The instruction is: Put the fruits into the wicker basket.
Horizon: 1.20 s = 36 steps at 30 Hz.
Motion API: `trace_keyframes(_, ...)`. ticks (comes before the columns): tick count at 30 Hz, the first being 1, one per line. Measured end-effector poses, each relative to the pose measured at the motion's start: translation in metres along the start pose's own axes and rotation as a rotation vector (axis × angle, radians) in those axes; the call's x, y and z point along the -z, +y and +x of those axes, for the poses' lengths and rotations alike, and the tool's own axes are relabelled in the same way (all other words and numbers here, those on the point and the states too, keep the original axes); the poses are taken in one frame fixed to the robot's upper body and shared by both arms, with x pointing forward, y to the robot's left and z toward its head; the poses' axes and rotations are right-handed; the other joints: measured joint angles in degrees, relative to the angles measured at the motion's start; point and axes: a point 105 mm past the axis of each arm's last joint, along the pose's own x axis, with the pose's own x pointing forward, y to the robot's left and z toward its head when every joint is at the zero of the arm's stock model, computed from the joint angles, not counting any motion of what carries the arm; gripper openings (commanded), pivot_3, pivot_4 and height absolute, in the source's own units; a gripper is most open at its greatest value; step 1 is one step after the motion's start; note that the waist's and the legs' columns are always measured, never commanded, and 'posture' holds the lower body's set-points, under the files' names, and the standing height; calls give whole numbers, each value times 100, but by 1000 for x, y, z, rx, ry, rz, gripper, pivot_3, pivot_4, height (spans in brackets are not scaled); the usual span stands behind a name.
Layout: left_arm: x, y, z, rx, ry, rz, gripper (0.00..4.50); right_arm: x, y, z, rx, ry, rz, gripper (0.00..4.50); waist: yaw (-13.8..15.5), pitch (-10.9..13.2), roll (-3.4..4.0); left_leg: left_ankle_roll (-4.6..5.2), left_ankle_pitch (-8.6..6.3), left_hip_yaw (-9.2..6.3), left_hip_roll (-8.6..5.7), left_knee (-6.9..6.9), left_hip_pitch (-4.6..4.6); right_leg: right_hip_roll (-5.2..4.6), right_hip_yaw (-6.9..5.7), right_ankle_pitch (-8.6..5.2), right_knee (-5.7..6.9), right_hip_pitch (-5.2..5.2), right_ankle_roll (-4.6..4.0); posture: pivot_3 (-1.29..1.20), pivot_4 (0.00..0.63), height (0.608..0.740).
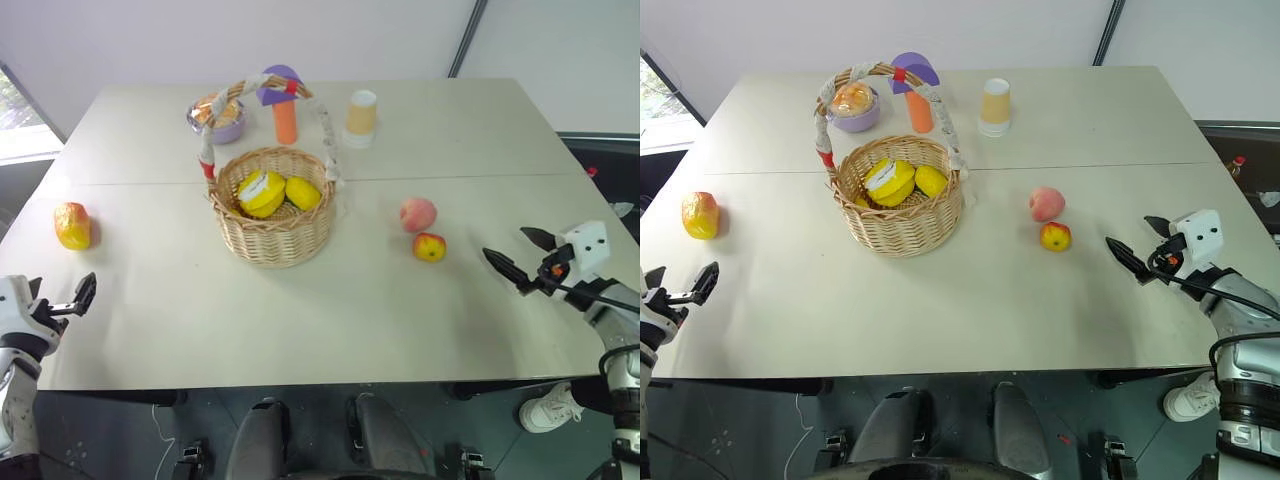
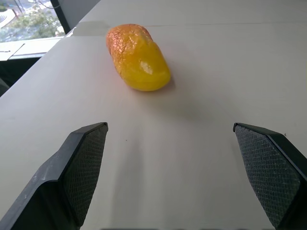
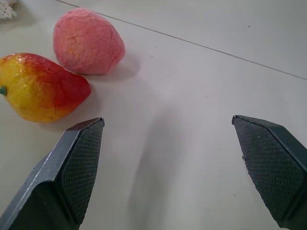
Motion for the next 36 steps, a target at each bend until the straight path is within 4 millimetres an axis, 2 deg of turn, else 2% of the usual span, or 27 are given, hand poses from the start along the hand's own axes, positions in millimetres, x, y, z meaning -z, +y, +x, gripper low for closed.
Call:
trace_keyframes(10, -2, 2, 4, -24, -8, -10, 4500, -4, 0, 1, 4, -13, -2, 4455, -2, 0, 0, 0, 0, 0, 0, 0, 0, 0, 0, 0, 0, 0, 0, 0, 150, 740)
trace_keyframes(12, -3, 4, 5, -46, -3, -13, 4500, -14, 3, 2, -9, -40, 1, 4455, -6, 0, 0, 0, 0, -1, 0, 0, 0, 0, 0, 0, 1, 0, 0, 0, 150, 740)
trace_keyframes(15, -6, 4, 10, -71, -2, -29, 4500, -41, 14, 8, -67, -105, -14, 4455, -6, 0, 0, 0, 0, -3, 1, 3, 1, 1, 0, 0, 4, 0, 1, 0, 150, 740)
trace_keyframes(17, -11, 3, 14, -81, -9, -38, 4500, -60, 28, 11, -137, -144, -30, 4455, 0, 0, 0, 0, 0, -6, 1, 3, 1, 1, -1, 1, 4, 1, 1, 0, 150, 740)
trace_keyframes(19, -18, 1, 21, -86, -9, -34, 4500, -80, 52, 13, -258, -165, -44, 4455, 10, 0, 0, 0, 0, -10, 1, 3, -1, 0, -2, 1, 4, 0, 1, 0, 150, 740)
trace_keyframes(23, -37, -2, 40, -131, -8, -26, 4500, -120, 114, 17, -521, -243, -78, 4455, 4, -1, -2, 0, 0, -27, 1, 8, -1, 1, -3, 1, 7, 1, 2, 0, 150, 740)
trace_keyframes(26, -61, -8, 59, -157, -22, -21, 4500, -150, 157, 25, -660, -349, -108, 4455, 1, -6, -16, -1, 0, -36, -6, 12, -3, 8, -10, 1, 9, 0, 3, 0, 150, 740)
trace_keyframes(28, -71, -10, 70, -181, -13, 1, 4500, -159, 176, 29, -718, -382, -109, 4455, 8, -8, -19, 0, 0, -38, -7, 10, -6, 5, -11, 1, 8, -1, 3, 0, 150, 740)
trace_keyframes(31, -72, -3, 87, -253, 53, -27, 4500, -160, 199, 36, -788, -394, -96, 4455, 15, -7, -20, 0, 0, -39, -14, 9, -17, 0, -14, 2, 8, -13, 3, 0, 150, 740)
trace_keyframes(36, -60, 0, 109, -309, 169, -111, 4500, -159, 212, 39, -822, -412, -85, 4455, 22, -7, -24, 0, 0, -39, -20, 10, -21, -4, -19, 2, 8, -15, 4, 0, 150, 740)
